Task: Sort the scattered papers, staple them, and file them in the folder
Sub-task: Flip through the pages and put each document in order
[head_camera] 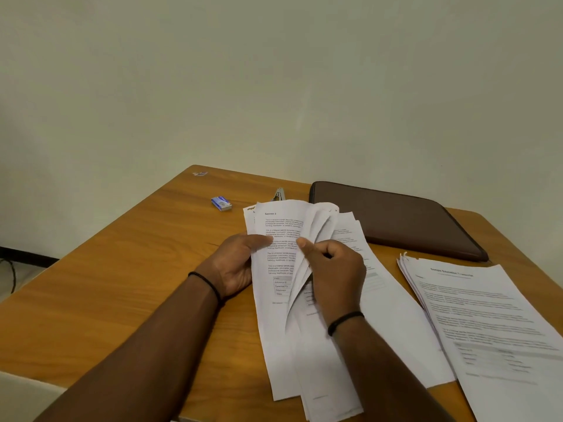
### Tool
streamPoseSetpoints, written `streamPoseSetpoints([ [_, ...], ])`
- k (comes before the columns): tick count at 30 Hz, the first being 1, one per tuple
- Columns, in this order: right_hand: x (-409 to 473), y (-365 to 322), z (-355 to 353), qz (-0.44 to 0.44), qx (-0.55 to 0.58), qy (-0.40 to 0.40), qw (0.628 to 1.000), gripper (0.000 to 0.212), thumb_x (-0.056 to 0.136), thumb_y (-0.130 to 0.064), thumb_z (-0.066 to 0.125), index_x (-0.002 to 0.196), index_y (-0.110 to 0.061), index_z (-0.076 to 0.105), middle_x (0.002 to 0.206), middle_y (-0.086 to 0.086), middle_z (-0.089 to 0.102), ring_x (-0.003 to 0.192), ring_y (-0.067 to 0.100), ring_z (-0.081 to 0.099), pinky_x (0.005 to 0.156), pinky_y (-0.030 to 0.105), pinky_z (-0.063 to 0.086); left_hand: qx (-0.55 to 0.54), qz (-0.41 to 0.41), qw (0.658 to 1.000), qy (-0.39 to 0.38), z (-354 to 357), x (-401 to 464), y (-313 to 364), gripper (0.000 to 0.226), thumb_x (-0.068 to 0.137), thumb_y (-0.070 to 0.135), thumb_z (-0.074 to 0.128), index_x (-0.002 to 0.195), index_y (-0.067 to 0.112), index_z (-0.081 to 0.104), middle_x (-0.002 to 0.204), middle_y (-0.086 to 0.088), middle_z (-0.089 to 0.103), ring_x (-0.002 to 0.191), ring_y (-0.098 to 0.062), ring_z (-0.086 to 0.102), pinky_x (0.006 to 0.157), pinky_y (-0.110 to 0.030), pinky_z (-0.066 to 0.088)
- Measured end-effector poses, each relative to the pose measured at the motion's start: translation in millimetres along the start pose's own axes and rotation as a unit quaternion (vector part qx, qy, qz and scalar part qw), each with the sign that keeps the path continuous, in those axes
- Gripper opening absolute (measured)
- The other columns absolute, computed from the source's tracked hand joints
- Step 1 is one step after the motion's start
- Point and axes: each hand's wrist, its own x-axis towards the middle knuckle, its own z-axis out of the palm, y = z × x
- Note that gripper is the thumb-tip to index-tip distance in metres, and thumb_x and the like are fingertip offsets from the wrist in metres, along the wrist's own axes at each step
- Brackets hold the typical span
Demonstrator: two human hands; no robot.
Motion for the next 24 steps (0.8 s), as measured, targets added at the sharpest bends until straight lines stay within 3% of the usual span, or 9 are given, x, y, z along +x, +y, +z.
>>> streamPoseSetpoints([
  [4, 3.5, 1.3, -1.0, 0.052, 0.061, -0.013, 0.997, 0.027, 0.084, -0.038, 0.073, 0.074, -0.013, 0.068, 0.077, -0.006, 0.074, 0.065, 0.008, 0.071, 0.057, 0.022, 0.056, 0.002, -0.002, 1.000, 0.005, 0.4, -1.1, 0.5, 0.033, 0.097, -0.005, 0.049, 0.124, 0.013, 0.058, 0.122, -0.021, 0.068, 0.112, -0.040, 0.066, 0.080, -0.053, 0.059],
  [7, 1.1, -1.7, -5.0, 0.045, 0.046, 0.014, 0.998, 0.015, 0.090, -0.026, 0.071, 0.099, -0.021, 0.060, 0.101, -0.007, 0.073, 0.075, 0.010, 0.071, 0.057, 0.020, 0.058, 0.010, -0.003, 1.000, 0.009, 0.0, -1.5, 0.9, 0.035, 0.097, -0.005, 0.048, 0.126, 0.013, 0.057, 0.123, -0.020, 0.068, 0.114, -0.040, 0.065, 0.082, -0.054, 0.057],
  [10, 0.2, -6.1, -7.6, 0.016, 0.072, 0.042, 0.996, 0.052, 0.095, -0.010, 0.063, 0.131, -0.035, 0.036, 0.118, -0.007, 0.061, 0.091, 0.013, 0.068, 0.063, 0.027, 0.062, 0.011, 0.001, 1.000, 0.008, 0.7, -2.9, 1.7, 0.035, 0.097, -0.006, 0.048, 0.124, 0.013, 0.058, 0.123, -0.019, 0.069, 0.113, -0.040, 0.066, 0.081, -0.055, 0.058],
  [12, 0.4, -6.0, -5.3, -0.021, 0.031, 0.044, 0.998, 0.046, 0.097, -0.007, 0.056, 0.130, -0.037, 0.040, 0.122, -0.002, 0.060, 0.100, 0.016, 0.066, 0.068, 0.028, 0.062, 0.011, 0.004, 1.000, 0.006, 1.1, -4.1, 2.4, 0.035, 0.097, -0.007, 0.047, 0.124, 0.013, 0.058, 0.123, -0.019, 0.068, 0.113, -0.040, 0.066, 0.078, -0.054, 0.059],
  [14, -0.2, -1.1, -0.8, -0.042, -0.042, 0.029, 0.998, 0.028, 0.099, -0.008, 0.051, 0.117, -0.028, 0.058, 0.116, 0.001, 0.061, 0.103, 0.019, 0.065, 0.064, 0.017, 0.057, 0.009, 0.007, 1.000, 0.008, 1.2, -5.3, 1.9, 0.034, 0.097, -0.007, 0.047, 0.123, 0.013, 0.058, 0.122, -0.019, 0.069, 0.111, -0.040, 0.067, 0.076, -0.053, 0.060],
  [16, -0.1, 4.6, 1.0, -0.044, -0.086, 0.013, 0.995, 0.023, 0.100, -0.008, 0.050, 0.107, -0.020, 0.069, 0.111, 0.003, 0.061, 0.104, 0.021, 0.064, 0.061, 0.010, 0.049, 0.008, 0.006, 1.000, 0.006, 3.8, -5.6, 0.6, 0.034, 0.097, -0.007, 0.047, 0.122, 0.012, 0.059, 0.120, -0.019, 0.070, 0.108, -0.039, 0.068, 0.075, -0.051, 0.061],
  [20, 0.6, 4.0, -0.6, -0.032, -0.122, -0.020, 0.992, 0.023, 0.099, -0.024, 0.055, 0.117, -0.017, 0.068, 0.118, 0.002, 0.059, 0.111, 0.018, 0.061, 0.068, 0.009, 0.045, 0.001, 0.007, 1.000, 0.005, 10.0, -7.4, 0.0, 0.032, 0.098, -0.003, 0.049, 0.124, 0.013, 0.059, 0.120, -0.018, 0.070, 0.107, -0.037, 0.069, 0.076, -0.049, 0.061],
  [24, -6.9, -7.5, 3.5, -0.067, -0.189, -0.044, 0.979, 0.052, 0.084, -0.062, 0.064, 0.118, -0.024, 0.063, 0.114, -0.006, 0.056, 0.102, 0.008, 0.056, 0.072, 0.017, 0.051, -0.036, 0.010, 0.999, -0.015, 9.4, -11.9, 1.0, 0.027, 0.104, 0.021, 0.047, 0.125, 0.012, 0.060, 0.123, -0.018, 0.069, 0.103, -0.033, 0.071, 0.075, -0.047, 0.062],
])
